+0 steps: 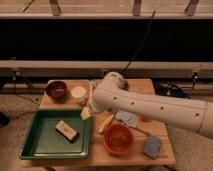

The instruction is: Place eraser in paper cup

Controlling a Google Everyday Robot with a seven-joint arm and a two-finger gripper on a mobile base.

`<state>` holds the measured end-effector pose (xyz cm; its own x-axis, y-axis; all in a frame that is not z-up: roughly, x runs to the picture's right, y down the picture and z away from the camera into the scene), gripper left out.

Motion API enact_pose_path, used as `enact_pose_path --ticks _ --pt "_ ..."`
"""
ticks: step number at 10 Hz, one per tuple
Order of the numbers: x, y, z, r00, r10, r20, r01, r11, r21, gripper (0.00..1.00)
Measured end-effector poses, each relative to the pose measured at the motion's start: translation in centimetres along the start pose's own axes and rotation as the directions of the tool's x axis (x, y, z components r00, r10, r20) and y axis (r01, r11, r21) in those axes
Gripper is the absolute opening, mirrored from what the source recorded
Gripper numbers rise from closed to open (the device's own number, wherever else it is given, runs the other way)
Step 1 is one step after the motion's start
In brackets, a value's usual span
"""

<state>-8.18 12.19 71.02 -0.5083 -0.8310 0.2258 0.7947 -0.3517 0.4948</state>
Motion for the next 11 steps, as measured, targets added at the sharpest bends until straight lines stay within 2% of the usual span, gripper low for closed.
enact_pose_path --ticks 2,4,8,11 --pt "1.6 -4.2 1.7 0.996 -0.071 -0.062 0.071 0.997 0.011 0.62" --pt "1.7 -6.2 3.8 0.989 -0.098 -0.107 0.1 0.995 0.013 0.62" --pt "-0.7 -6.4 7.8 0.988 -0.095 -0.122 0.097 0.995 0.016 0.62" --pt "-1.3 -6.8 8.8 0.988 -0.093 -0.119 0.097 0.995 0.021 0.62"
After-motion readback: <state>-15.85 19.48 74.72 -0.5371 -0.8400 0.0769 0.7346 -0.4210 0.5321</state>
